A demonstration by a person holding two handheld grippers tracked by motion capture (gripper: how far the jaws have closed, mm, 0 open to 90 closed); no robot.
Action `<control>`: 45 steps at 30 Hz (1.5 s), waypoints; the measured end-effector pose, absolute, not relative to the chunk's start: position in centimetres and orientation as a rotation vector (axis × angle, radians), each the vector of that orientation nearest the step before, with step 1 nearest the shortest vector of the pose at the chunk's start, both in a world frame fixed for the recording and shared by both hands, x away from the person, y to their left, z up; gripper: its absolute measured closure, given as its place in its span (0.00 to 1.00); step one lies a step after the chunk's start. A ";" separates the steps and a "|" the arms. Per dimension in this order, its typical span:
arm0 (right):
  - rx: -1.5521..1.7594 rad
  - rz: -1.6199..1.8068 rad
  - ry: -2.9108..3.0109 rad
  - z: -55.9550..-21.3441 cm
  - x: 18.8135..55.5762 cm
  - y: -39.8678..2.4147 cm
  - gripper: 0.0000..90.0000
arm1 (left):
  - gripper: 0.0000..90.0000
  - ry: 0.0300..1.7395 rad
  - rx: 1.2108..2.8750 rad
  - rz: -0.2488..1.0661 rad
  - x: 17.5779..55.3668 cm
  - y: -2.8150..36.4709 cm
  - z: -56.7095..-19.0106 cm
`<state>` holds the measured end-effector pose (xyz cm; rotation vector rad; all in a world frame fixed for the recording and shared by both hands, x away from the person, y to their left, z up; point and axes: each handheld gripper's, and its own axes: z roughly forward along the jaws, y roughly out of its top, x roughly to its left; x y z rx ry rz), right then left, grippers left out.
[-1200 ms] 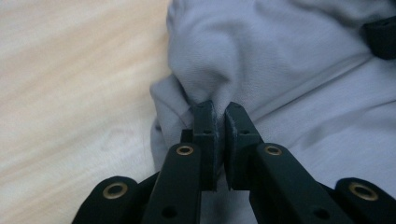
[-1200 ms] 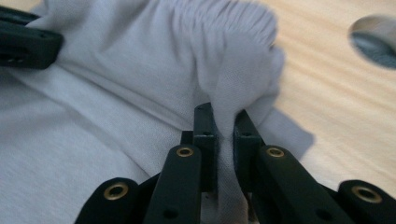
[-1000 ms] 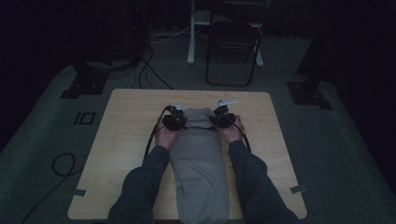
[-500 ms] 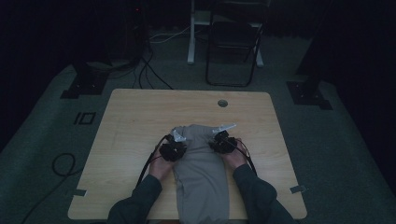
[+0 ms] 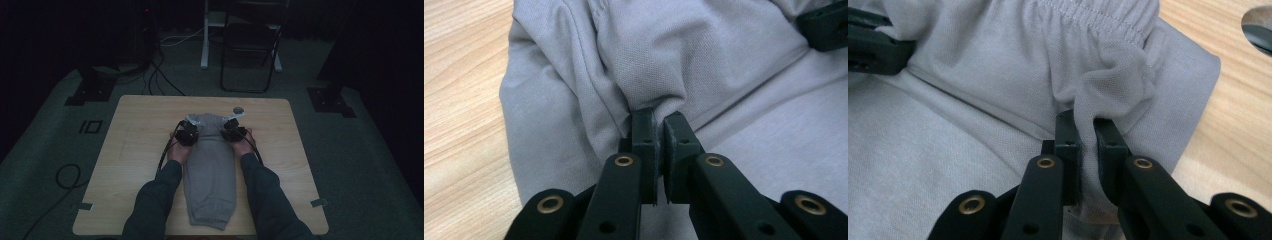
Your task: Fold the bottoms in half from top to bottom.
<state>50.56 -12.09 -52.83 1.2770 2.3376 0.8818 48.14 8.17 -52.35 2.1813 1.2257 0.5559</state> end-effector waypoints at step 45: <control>1.183 1.093 2.265 -49.4 43.0 -14.3 0.94 | 0.94 1.017 2.124 0.553 41.1 9.3 -48.9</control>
